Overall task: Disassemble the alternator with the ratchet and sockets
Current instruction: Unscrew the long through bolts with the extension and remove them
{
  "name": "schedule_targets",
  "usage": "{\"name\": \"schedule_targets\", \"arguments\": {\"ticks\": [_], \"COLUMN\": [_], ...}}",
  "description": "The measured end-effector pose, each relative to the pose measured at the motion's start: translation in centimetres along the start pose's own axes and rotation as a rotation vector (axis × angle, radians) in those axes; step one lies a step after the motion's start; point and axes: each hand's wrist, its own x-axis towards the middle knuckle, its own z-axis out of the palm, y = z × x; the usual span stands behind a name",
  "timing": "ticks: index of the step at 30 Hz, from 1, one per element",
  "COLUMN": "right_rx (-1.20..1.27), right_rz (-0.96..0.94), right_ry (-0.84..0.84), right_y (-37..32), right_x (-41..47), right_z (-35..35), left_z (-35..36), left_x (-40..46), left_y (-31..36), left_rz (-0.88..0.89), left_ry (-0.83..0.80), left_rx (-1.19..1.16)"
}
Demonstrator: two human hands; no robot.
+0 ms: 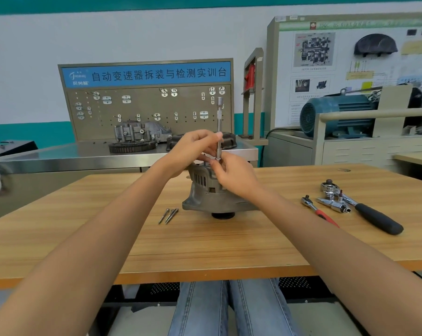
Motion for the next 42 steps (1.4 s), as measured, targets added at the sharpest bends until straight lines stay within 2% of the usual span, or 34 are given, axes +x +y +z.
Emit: {"name": "schedule_targets", "arguments": {"ticks": [5,11,17,21,29,42], "right_rx": [-0.017,-0.044,-0.241,-0.252,-0.279,-0.320], "right_rz": [0.013,0.180,0.047,0.036,0.089,0.122], "right_ry": [-0.021,0.106,0.206,0.192,0.189,0.217], "right_y": [-0.2,-1.3,-1.3,-1.5,-1.8,-2.1], "right_x": [0.1,0.6,0.4,0.4,0.2,-0.3], "right_z": [-0.3,0.4,0.5,0.7,0.7,1.3], "left_z": [-0.2,-0.3,0.0,0.6,0.2,0.2], "left_x": [0.0,0.0,0.7,0.6,0.2,0.1], "left_y": [-0.1,-0.1,0.1,-0.2,-0.1,-0.8], "left_rz": [0.043,0.054,0.049,0.043,0.017,0.050], "left_ry": [-0.007,0.029,0.016,0.046,-0.014,0.088], "left_rx": [-0.013,0.006,0.069,0.016,-0.032,-0.037]}}
